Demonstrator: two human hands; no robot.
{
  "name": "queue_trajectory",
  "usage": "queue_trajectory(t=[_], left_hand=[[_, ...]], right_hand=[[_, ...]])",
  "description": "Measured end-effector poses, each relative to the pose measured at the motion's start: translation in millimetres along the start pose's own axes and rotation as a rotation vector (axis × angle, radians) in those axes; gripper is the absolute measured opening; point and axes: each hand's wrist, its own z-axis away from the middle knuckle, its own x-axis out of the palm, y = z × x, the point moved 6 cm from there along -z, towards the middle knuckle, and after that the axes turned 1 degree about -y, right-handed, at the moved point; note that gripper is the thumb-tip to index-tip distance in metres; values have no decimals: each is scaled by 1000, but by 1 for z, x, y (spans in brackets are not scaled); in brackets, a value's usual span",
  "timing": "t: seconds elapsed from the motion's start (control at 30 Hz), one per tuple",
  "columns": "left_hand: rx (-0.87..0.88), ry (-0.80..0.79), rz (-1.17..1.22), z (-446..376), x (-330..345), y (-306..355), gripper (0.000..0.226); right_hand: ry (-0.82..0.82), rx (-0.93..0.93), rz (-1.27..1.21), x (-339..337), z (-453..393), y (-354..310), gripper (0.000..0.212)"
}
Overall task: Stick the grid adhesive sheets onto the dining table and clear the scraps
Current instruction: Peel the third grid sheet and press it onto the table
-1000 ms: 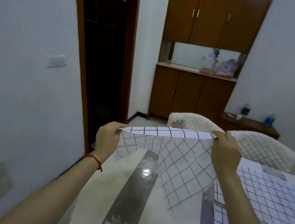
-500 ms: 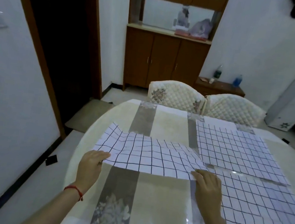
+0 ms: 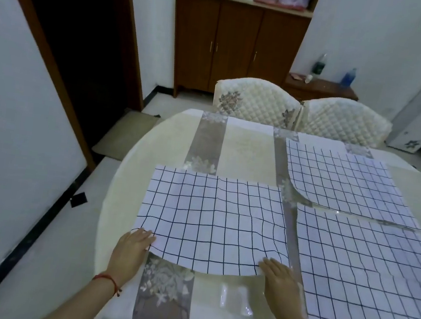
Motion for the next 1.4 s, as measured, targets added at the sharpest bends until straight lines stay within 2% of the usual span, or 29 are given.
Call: queue_trajectory(t=[0.1, 0.23, 0.33, 0.4, 0.47, 0.53, 0.6, 0.7, 0.87, 1.3, 1.4], left_hand=[[-52, -47, 20, 7, 8, -2, 58], [-127, -85, 63, 15, 15, -7, 51], [-102, -77, 24, 22, 22, -10, 58], [-126, -174, 15, 27, 30, -16, 61], [-113, -163, 31, 31, 28, -20, 59], [-90, -219, -4, 35, 27, -18, 66], [-82, -220, -9, 36, 27, -19, 73], [-117, -205, 54, 35, 26, -22, 66], [-152, -179, 106, 44, 29, -25, 63], [-103, -217, 143, 60, 31, -19, 67], [-96, -275, 140, 60, 30, -17, 68]], right_hand=[[-92, 32, 0, 9, 4, -1, 64], [-180, 42, 9, 13, 9, -2, 66], [-189, 32, 6, 12, 16, -2, 63], [-200, 36, -13, 11, 21, -3, 64], [-202, 38, -10, 11, 27, -4, 65], [-186, 46, -14, 11, 32, -4, 64], [-201, 79, -59, 12, 35, -2, 61], [-252, 116, -63, 12, 37, -1, 62], [-441, 153, -125, 22, 47, 3, 57], [-469, 189, -48, 26, 66, 10, 51], [-491, 198, -32, 28, 69, 9, 48]])
